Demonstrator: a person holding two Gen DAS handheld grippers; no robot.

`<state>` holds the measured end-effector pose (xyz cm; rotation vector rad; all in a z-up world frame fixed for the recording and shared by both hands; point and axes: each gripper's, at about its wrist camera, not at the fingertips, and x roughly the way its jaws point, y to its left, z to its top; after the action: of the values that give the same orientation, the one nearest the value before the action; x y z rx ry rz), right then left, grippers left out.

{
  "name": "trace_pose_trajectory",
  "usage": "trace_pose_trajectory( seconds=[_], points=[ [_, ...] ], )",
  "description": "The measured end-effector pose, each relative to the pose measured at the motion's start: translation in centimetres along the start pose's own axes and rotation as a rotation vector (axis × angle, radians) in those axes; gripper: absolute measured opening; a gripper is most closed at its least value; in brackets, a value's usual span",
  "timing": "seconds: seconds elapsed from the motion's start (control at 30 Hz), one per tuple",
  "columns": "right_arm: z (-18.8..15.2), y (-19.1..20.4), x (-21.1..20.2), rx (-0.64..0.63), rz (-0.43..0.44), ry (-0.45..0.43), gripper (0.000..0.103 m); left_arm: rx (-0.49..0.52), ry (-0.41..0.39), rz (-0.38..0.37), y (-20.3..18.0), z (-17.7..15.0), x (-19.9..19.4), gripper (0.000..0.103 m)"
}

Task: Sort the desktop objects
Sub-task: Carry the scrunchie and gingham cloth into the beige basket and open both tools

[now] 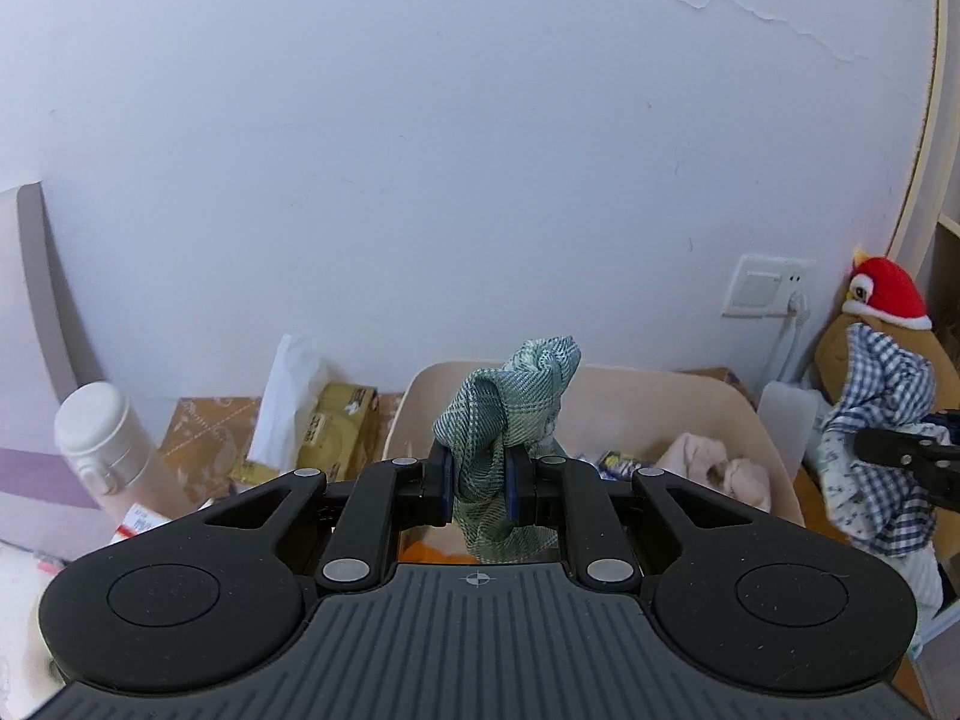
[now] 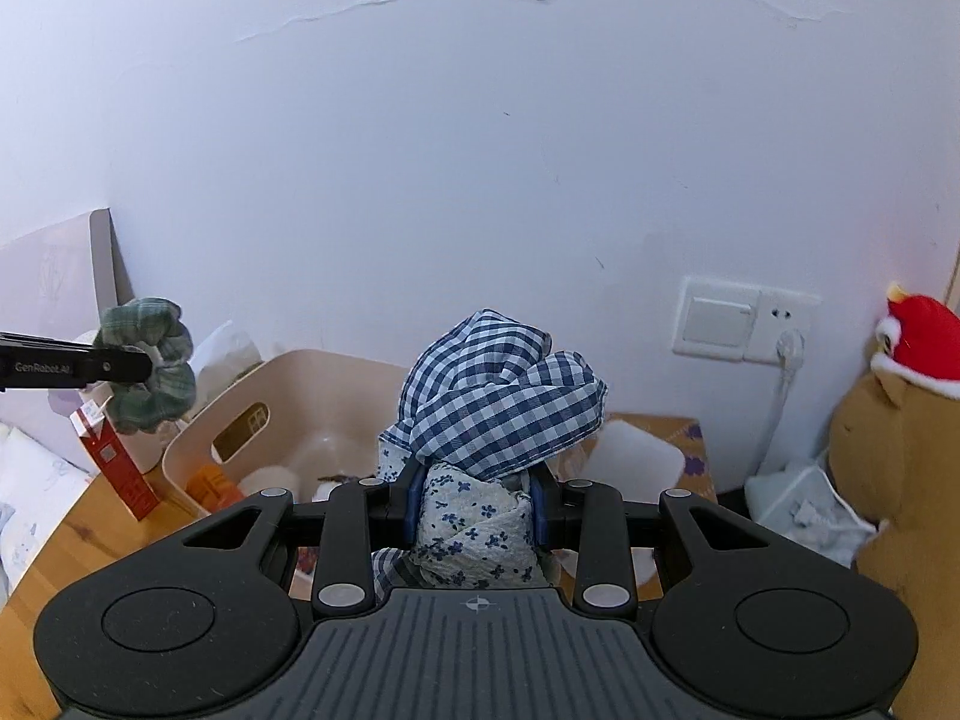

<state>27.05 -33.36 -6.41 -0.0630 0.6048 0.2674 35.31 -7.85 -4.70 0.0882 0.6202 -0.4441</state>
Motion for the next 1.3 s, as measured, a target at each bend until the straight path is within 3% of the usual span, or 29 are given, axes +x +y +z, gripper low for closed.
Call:
trace_pose_trajectory(
  seconds=[0.1, 0.33, 0.5, 0.8, 0.87, 0.97, 1.1, 1.13, 1.3],
  points=[
    [0.6, 0.9, 1.2, -0.012, 0.01, -0.002, 0.031, -0.01, 0.003, -0.034, -0.1, 0.0, 1.2, 0.015],
    [1.1, 3.1, 4.2, -0.068, 0.046, 0.018, 0.031, -0.017, 0.046, -0.033, -1.1, -0.7, 3.9, 0.015],
    [1.1, 4.4, 6.3, -0.144, 0.045, 0.059, 0.031, 0.017, 0.068, -0.032, -1.5, -1.4, 5.2, 0.015],
    [1.0, 5.6, 9.4, -0.173, 0.031, 0.077, 0.034, 0.04, 0.105, -0.026, -2.1, -2.2, 6.8, 0.017],
    [0.8, 5.5, 9.7, -0.165, 0.031, 0.086, 0.044, 0.067, 0.095, -0.011, -2.4, -2.5, 6.7, 0.019],
    [0.6, 5.4, 9.4, -0.158, 0.03, 0.08, 0.058, 0.099, 0.095, -0.015, -2.6, -2.8, 6.4, 0.032],
    [0.4, 5.1, 8.7, -0.159, 0.03, 0.064, 0.071, 0.113, 0.114, -0.006, -2.4, -2.8, 6.0, 0.063],
    [0.5, 5.1, 8.5, -0.165, 0.031, 0.055, 0.078, 0.114, 0.119, -0.012, -2.3, -2.8, 5.8, 0.067],
    [0.4, 4.8, 6.9, -0.176, 0.038, 0.024, 0.093, 0.112, 0.131, -0.009, -2.0, -3.2, 5.1, 0.072]
  ],
)
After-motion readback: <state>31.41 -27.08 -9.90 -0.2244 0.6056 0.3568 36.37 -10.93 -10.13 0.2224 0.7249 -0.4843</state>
